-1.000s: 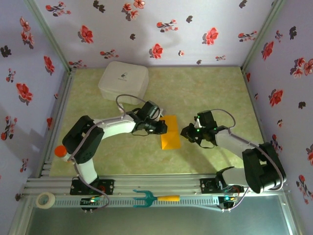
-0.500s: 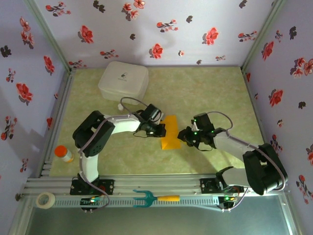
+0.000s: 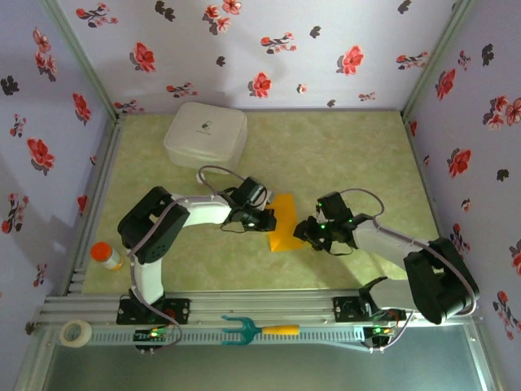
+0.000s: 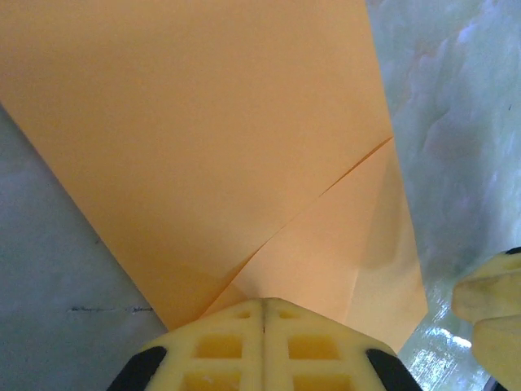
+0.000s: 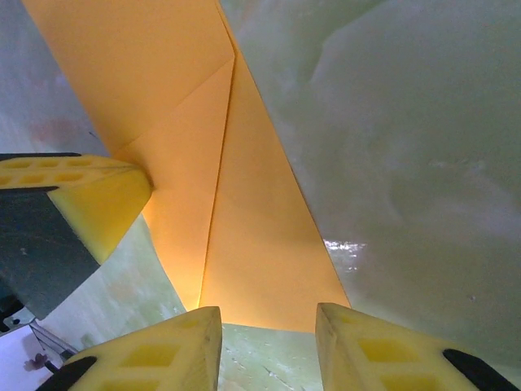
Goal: Fold a paper plane with a square sheet of paper (pick it up from the middle)
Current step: Turn over the square sheet of paper at the center of the table.
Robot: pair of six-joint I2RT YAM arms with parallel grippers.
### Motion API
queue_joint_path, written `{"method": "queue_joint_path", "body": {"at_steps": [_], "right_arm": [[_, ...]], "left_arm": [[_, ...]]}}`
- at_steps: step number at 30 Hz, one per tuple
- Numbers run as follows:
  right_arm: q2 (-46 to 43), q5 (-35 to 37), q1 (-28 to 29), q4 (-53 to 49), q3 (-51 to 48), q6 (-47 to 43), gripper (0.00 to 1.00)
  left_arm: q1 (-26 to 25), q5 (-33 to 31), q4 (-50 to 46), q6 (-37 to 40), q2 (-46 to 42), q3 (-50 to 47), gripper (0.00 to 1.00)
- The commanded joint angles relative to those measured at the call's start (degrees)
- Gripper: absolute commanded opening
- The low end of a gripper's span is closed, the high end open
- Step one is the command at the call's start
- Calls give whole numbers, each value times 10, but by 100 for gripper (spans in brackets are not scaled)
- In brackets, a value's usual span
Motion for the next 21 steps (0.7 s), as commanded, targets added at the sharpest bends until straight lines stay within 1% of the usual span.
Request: {"method": "queue_joint_path", "body": {"at_steps": [1,3,11,21], "right_arm": [[10,11,9,-18,13,6,36],[14,11,13,-18,15,7,35],[31,13,21,-11,16,10,37],[60,4,25,56,21,32,41]], "left_arm": [[-7,-7,-29,-9,-6,-17,3],[-7,-8,-30,-9,-7,-17,3],[-7,-8,-27,-10,-10,-22,3],[-8,-7,-22,-12,-6,-25,3]]}}
